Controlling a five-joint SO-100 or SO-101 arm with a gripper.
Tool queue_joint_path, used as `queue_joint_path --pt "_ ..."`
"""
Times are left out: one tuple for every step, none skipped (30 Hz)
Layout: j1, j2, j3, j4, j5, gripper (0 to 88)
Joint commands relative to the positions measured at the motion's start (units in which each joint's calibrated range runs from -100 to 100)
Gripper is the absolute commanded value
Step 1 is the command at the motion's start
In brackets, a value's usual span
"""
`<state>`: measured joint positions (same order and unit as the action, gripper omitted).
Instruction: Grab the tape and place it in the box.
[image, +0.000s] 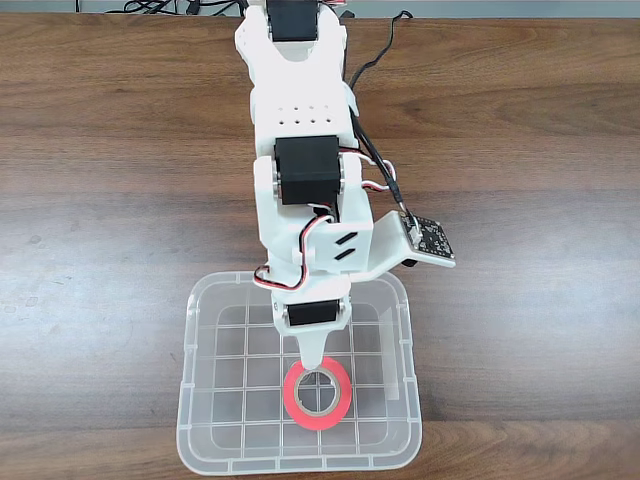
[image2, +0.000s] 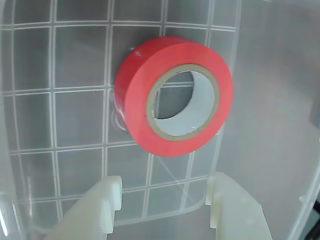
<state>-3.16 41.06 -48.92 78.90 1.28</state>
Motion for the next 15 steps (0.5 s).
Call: queue_joint_path --pt "0.2 -8.3 -5.4 2.7 -0.1 14.0" --pt "0.2 -9.3 -5.4 3.6 -0.1 11.4" --pt "0.2 -10.2 -5.4 4.6 -0.1 8.7" --pt "0.2 -11.1 -5.4 5.8 -0.1 6.3" --pt "0.2 -12.1 -5.4 7.1 -0.1 5.1" --pt "0.2 -13.2 -5.4 8.9 -0.1 4.3" --pt "0.0 -14.3 -5.4 10.6 -0.1 3.9" --pt "-0.1 -15.5 -5.4 12.6 -0.2 3.8" --pt "-0.1 -16.4 -5.4 14.3 -0.2 3.8" --pt "-0.1 -17.6 -5.4 16.0 -0.2 3.8" --pt "-0.1 -18.6 -5.4 17.3 -0.2 3.8" --pt "-0.1 -19.8 -5.4 18.9 -0.2 3.8" --pt "-0.1 -21.0 -5.4 20.2 -0.4 3.8" --pt "0.1 -22.3 -5.0 21.0 -0.6 3.7" --pt "0.2 -23.7 -4.5 21.1 -0.6 3.7"
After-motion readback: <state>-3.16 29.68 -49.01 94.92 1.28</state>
